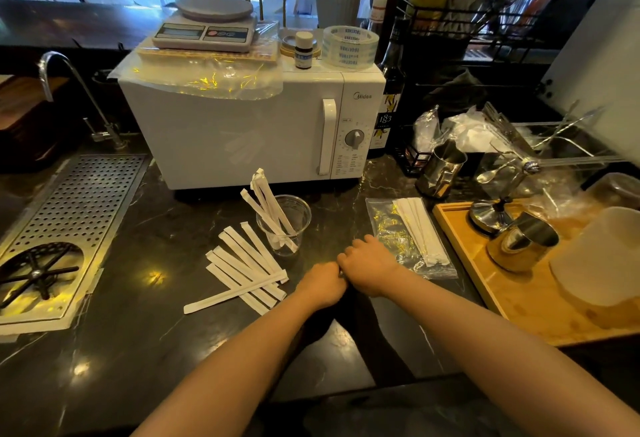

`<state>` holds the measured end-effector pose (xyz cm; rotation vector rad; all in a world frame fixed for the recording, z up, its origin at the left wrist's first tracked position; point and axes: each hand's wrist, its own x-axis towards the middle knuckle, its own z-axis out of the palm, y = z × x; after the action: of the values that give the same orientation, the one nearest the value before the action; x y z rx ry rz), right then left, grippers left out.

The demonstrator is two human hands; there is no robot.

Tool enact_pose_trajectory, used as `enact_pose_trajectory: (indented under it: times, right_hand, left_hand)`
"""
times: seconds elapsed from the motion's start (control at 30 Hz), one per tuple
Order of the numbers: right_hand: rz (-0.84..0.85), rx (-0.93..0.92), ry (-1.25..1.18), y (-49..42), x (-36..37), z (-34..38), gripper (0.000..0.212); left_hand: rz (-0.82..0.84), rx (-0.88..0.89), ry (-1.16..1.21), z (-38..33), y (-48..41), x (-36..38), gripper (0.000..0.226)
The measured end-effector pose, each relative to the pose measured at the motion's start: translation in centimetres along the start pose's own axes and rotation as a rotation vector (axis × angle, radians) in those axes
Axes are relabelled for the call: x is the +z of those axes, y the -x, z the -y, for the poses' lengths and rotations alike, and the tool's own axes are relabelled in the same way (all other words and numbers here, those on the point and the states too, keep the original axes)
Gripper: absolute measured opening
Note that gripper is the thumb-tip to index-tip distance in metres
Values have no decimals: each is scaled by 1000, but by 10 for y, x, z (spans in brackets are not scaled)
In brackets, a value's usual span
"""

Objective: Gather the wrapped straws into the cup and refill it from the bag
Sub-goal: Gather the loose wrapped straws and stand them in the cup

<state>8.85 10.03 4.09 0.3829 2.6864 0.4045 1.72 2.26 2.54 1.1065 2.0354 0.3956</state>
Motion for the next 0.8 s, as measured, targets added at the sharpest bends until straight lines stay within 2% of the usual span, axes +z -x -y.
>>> enact_pose_trajectory:
  times: [0.1,0.2,0.23,0.37,0.5,0.67,0.8]
  right_hand:
    - [-177,-51,58,14,-13,4,28]
    - [-364,-104,156,23,-25,6,10]
    - [-394,-111,164,24,-27,7,12]
    - [-514,-144,183,28,-45,12,14]
    - [-587,-194,165,22,-64,21,16]
    - [-700,-249,141,11,-81,43,31]
    - [-816,-214,29,3,-100,63,69]
  left_hand:
    - [76,0,197,-2,9,-5,29]
    - [77,18,327,-2,22,-13,35]
    - [65,27,359,-3,27,-16,36]
    - [-75,61,433,-2,38,-21,21]
    - [-274,95,392,8,46,-24,25]
    - [-446,63,537,27,64,-32,24]
    - [-540,-45,631,42,81,-49,34]
